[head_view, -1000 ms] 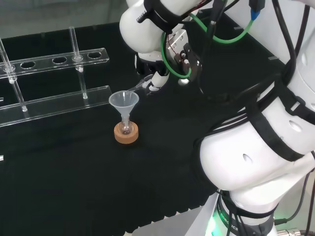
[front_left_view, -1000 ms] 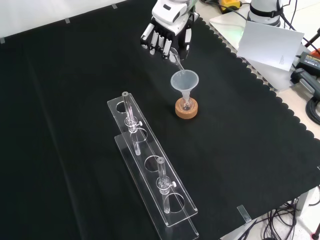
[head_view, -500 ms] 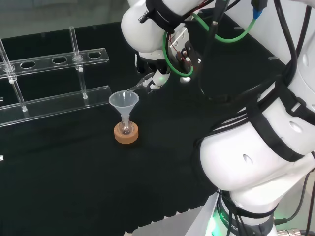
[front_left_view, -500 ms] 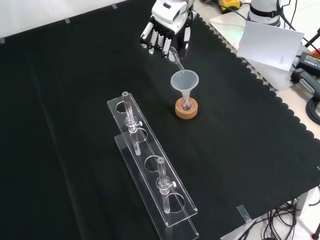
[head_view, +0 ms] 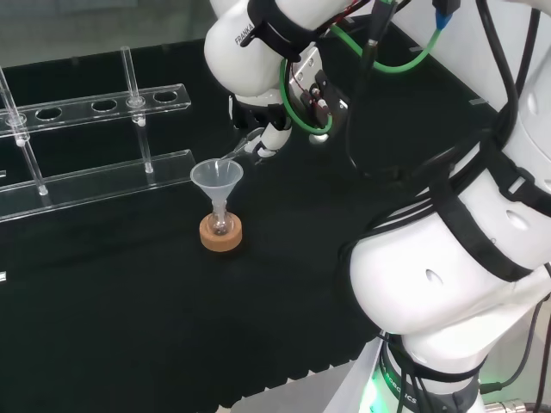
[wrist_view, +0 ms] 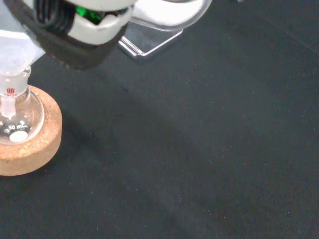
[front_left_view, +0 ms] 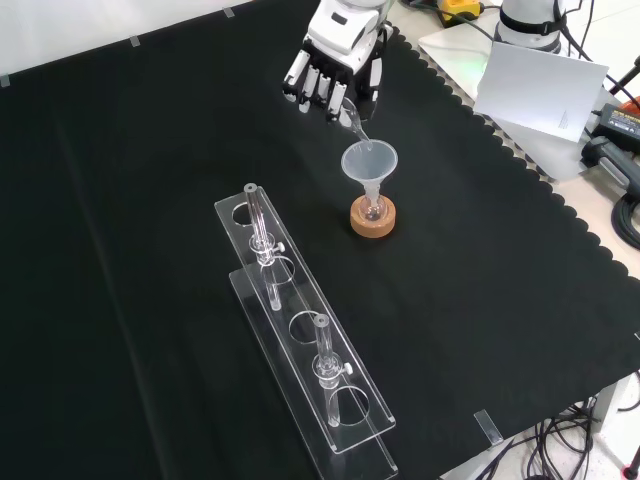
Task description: Pour all the NaCl from the weighing funnel into the round-bottom flask.
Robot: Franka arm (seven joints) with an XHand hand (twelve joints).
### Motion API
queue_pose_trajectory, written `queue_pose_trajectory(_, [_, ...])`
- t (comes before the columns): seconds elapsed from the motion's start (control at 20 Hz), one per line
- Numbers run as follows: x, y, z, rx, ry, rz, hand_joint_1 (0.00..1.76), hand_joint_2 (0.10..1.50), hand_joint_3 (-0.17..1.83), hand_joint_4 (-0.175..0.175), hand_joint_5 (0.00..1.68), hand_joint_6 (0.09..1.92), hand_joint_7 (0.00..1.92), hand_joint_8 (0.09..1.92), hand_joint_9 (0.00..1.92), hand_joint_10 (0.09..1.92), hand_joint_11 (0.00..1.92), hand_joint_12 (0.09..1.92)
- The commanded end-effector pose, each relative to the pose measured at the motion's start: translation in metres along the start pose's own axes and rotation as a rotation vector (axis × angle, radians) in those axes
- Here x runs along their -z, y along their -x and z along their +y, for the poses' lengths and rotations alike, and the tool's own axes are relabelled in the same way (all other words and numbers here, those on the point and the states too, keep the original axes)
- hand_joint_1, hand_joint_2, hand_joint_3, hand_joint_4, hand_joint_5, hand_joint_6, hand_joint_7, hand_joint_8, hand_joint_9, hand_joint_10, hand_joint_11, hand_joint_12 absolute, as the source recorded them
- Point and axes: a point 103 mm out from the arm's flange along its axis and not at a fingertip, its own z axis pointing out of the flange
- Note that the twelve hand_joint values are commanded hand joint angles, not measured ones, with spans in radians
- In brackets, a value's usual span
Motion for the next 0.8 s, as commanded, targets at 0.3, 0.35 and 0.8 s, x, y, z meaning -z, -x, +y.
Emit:
queue_pose_trajectory(0.3, [0.003, -0.007, 0.006, 0.047, -0.024, -0.061, 1.1, 0.83, 0.28, 0.175, 1.32, 0.45, 1.62, 0.11, 1.14, 0.12, 0.15, 1.54])
queue_pose_trajectory(0.35, [0.004, -0.007, 0.007, 0.05, -0.029, -0.069, 1.1, 0.83, 0.28, 0.175, 1.32, 0.45, 1.62, 0.11, 1.14, 0.12, 0.15, 1.54])
queue_pose_trajectory(0.8, [0.014, -0.003, 0.015, 0.068, -0.042, -0.132, 1.1, 0.83, 0.29, 0.175, 1.32, 0.45, 1.62, 0.11, 1.14, 0.12, 0.15, 1.54])
